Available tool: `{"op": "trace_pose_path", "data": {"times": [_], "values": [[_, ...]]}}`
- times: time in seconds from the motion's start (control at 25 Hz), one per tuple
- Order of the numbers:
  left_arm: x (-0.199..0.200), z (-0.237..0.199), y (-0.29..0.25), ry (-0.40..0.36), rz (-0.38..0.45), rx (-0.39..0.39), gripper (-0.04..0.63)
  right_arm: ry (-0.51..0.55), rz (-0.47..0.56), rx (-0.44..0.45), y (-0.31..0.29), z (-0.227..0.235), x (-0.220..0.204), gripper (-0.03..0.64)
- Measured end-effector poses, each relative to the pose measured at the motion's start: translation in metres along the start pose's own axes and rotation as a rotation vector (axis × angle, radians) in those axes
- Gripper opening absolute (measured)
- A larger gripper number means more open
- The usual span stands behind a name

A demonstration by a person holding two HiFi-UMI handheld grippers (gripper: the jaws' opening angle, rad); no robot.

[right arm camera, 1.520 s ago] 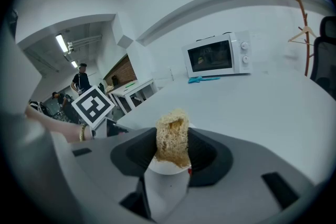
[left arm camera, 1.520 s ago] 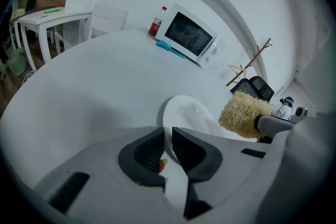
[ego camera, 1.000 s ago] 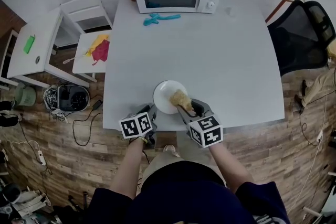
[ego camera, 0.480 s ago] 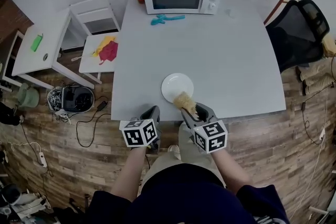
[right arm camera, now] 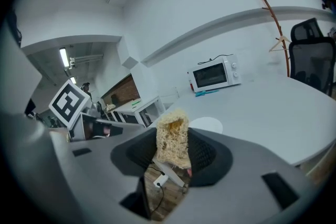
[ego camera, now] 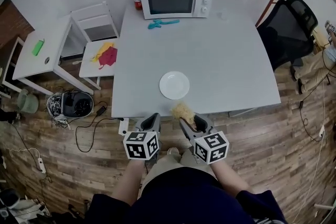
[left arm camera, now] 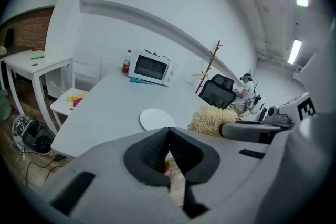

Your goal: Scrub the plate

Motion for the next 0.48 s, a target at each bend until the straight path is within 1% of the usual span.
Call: {"op": "trace_pose_path", "data": {"times": [0.08, 0.24, 0.48], "values": [[0.001, 0.010, 0.006, -0.004, 0.013, -0.002, 0.017, 0.004, -0.004, 0.010, 0.009, -0.002, -0.003, 0.172], [-0.002, 0.033, 0.019, 0.016, 0.044, 0.003, 0.017, 0.020, -0.006, 0.024, 0.033, -0.002, -0.008, 0.172], [-0.020, 0.075, 0.039, 0.034, 0.057, 0.038, 0.017, 0.018, 0.010, 0.053, 0.083, -0.004, -0.017, 0.172]]}}
Point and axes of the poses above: the fingertips, and each gripper's own axes: y backward along the fingers, z to its right, x out of its top, the point moved 1 cm from there along y, backward along the fingers, and after that the axes turned 10 degrees about -y, right-handed, at the moved point
